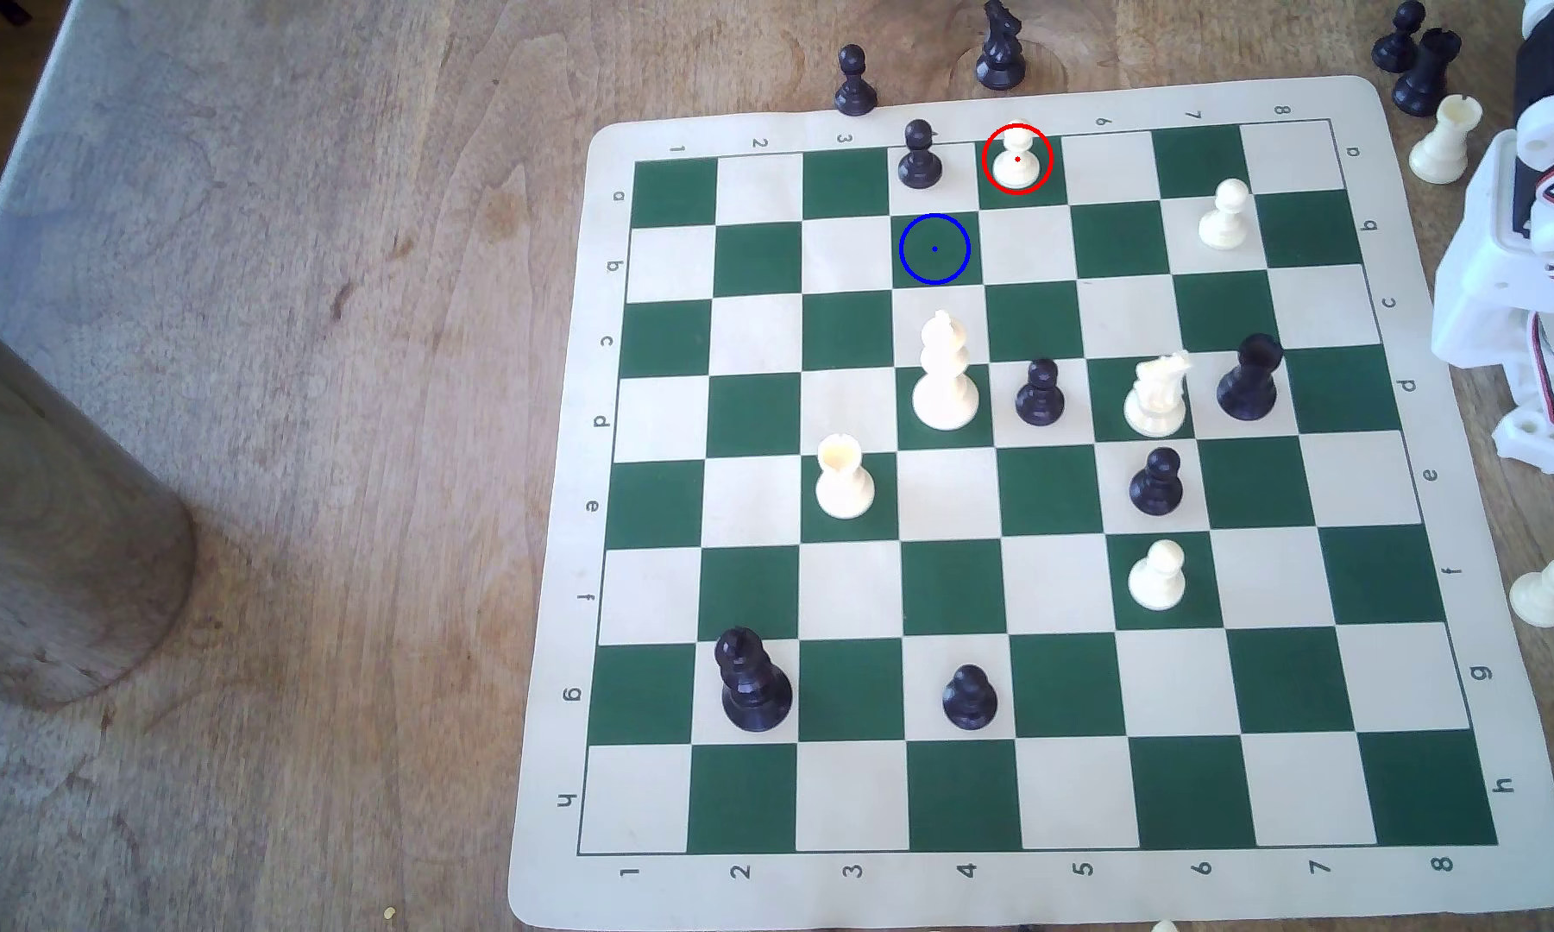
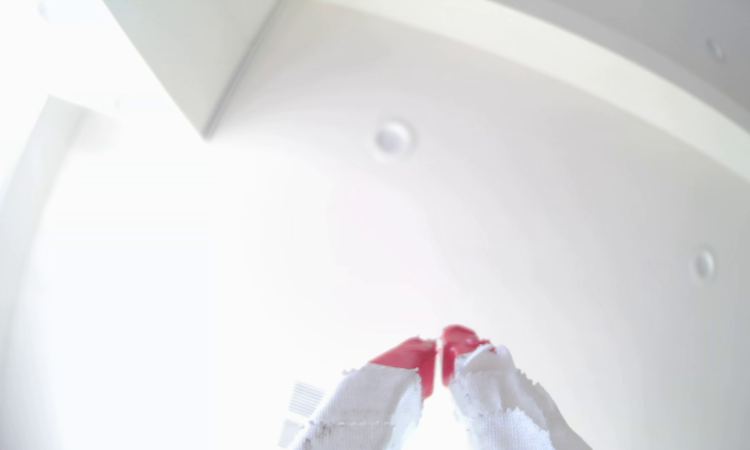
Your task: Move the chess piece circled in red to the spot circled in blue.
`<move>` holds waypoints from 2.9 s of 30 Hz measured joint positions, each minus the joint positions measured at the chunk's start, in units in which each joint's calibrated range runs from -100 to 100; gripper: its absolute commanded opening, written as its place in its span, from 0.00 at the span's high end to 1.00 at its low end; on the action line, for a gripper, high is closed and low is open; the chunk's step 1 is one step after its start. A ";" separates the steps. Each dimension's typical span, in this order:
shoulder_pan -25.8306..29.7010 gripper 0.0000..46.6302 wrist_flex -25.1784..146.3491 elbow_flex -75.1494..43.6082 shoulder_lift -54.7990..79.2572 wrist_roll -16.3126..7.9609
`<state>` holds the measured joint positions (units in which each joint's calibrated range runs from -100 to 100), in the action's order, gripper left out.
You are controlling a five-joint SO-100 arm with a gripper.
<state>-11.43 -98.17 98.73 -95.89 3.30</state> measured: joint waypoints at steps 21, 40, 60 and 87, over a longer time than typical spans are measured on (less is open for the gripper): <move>-9.59 0.90 87.49 -27.29 -0.08 -2.83; -17.18 0.99 166.53 -48.53 -0.42 3.61; -8.70 0.99 174.18 -41.75 17.51 -12.16; -11.28 0.81 151.31 -40.04 49.60 -17.44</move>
<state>-22.71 53.15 58.70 -46.29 -14.14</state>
